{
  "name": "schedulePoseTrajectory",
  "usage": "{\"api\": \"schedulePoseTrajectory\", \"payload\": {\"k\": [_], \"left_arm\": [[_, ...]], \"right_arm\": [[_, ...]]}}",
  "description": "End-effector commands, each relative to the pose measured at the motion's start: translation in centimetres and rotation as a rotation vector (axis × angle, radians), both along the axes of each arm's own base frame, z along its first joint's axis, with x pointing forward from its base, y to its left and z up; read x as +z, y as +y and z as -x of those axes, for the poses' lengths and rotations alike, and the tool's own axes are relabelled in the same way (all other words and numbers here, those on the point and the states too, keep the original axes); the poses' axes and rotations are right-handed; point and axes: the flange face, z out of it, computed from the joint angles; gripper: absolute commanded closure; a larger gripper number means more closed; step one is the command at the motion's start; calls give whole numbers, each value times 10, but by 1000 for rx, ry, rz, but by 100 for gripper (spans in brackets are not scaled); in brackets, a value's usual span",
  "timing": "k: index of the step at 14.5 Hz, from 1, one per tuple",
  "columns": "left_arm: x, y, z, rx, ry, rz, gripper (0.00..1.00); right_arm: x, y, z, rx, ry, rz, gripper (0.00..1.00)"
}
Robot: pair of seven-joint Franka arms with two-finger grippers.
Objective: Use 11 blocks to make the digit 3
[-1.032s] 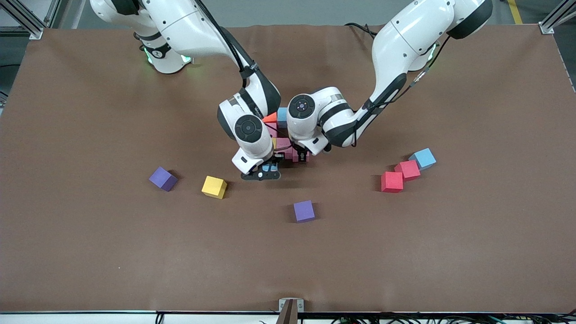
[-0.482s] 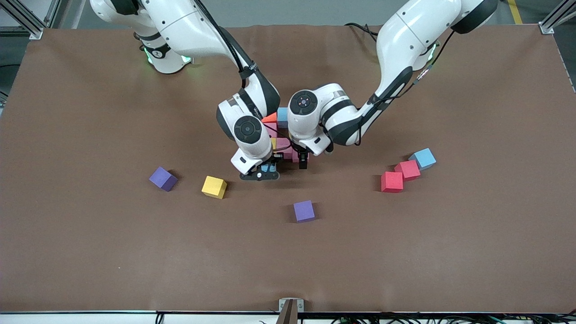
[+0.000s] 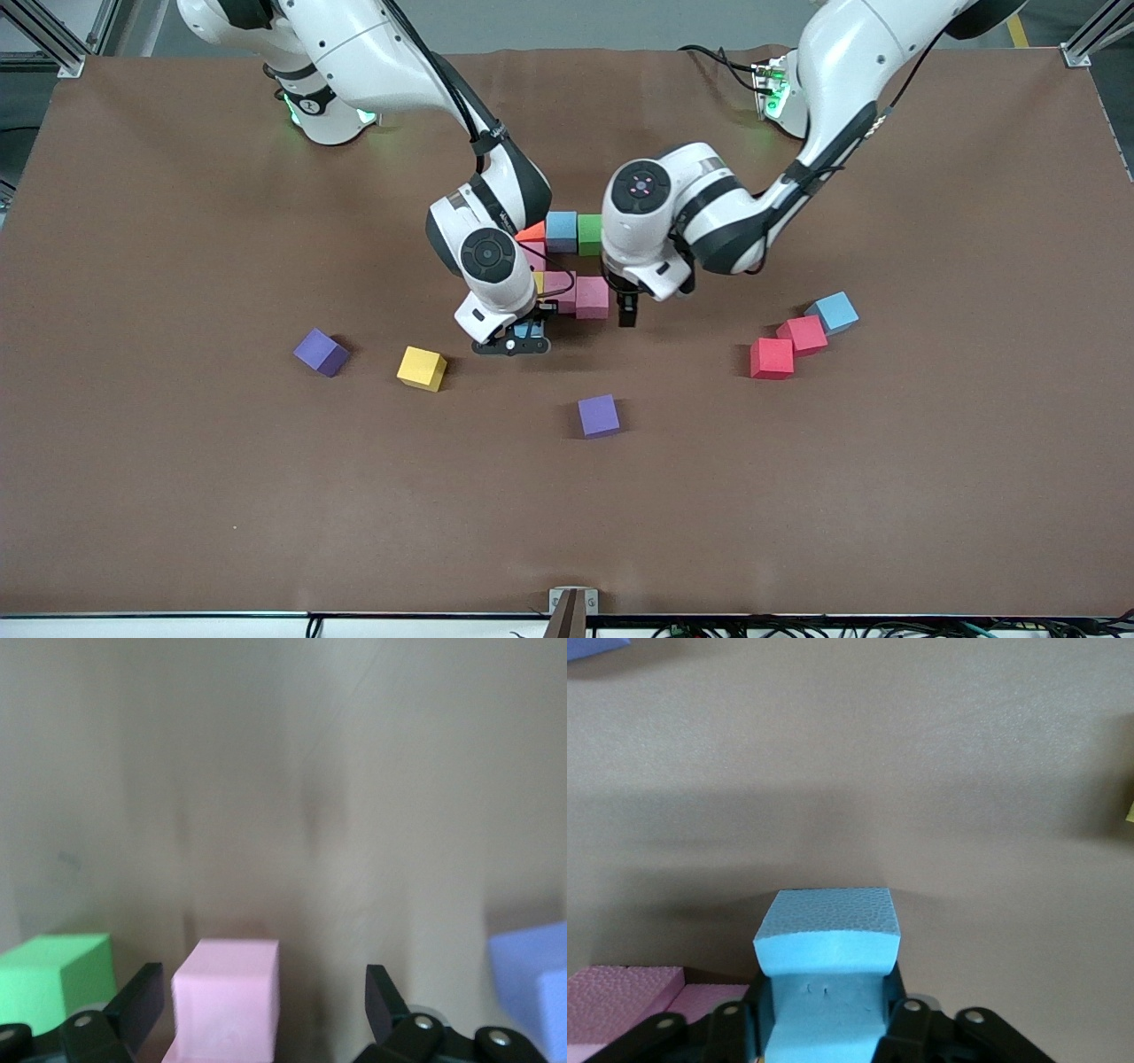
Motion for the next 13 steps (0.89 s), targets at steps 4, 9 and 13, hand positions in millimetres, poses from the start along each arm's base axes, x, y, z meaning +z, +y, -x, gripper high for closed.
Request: {"api": "schedulePoseTrajectory", "payload": {"k": [4, 9, 13], "left_arm": [[3, 112, -59, 106, 2, -37, 0], [-19, 194, -77, 66, 26, -82, 0], [-40, 231, -77, 42, -5, -90, 0]], "right_arm": [[11, -6, 2, 1, -1, -5, 0], [48, -17, -13, -26, 7, -15, 0], [79, -68, -40, -118, 23, -22, 0]]}}
